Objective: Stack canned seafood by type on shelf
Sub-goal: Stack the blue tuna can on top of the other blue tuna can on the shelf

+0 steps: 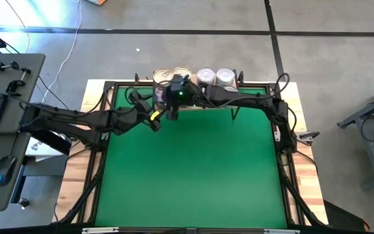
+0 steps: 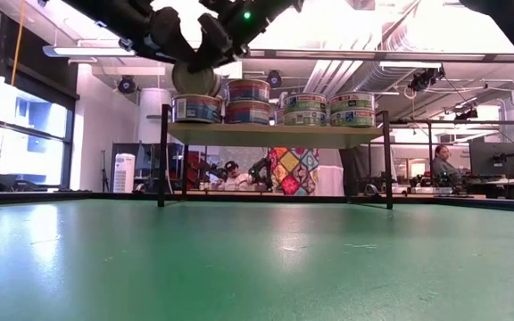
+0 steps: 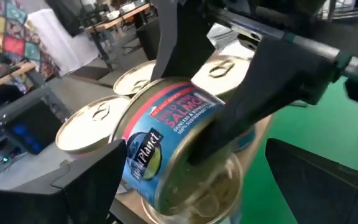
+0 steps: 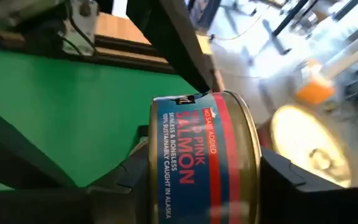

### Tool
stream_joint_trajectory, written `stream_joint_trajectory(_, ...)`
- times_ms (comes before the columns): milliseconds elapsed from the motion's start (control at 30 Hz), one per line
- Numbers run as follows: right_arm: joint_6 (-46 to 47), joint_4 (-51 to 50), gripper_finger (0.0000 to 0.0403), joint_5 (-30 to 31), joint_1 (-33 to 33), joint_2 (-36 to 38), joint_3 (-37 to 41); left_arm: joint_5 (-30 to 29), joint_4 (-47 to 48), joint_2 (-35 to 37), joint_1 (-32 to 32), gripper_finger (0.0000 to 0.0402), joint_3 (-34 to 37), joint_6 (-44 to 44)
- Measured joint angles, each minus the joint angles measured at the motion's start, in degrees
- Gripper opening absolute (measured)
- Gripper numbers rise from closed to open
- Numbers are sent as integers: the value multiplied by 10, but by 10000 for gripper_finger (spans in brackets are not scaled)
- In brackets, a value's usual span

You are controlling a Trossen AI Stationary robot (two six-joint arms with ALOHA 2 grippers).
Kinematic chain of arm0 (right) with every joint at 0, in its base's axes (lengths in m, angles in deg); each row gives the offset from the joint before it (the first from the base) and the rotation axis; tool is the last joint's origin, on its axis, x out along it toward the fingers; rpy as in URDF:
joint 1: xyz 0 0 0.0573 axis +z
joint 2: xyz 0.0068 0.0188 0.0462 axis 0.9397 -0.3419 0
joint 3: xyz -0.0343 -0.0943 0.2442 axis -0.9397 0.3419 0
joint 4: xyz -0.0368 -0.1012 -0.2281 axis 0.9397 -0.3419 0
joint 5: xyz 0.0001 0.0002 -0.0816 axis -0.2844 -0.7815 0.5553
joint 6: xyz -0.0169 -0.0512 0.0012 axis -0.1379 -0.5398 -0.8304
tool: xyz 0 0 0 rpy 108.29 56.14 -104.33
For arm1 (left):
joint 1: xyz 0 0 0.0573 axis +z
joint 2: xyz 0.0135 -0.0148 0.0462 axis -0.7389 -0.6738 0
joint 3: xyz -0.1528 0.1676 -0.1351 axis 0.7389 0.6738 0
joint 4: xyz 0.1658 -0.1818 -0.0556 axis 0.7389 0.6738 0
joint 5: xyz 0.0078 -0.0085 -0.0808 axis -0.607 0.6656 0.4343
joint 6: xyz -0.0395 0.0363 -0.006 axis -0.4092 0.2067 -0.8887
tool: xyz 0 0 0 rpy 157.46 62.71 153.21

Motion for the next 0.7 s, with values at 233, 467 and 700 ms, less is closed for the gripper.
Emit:
stream_joint_trajectory(233,-144,2,177,111,52,7,0,-34,11,20,-71,376,-3,-1)
stream_joint_trajectory(467,-273,7,177,154,93,8,0,-90,62,72,-180,376,-3,-42)
stream_joint_trajectory(700,-325,36,177,181,120,8,28,-234,118,118,-270,376,-3,-96)
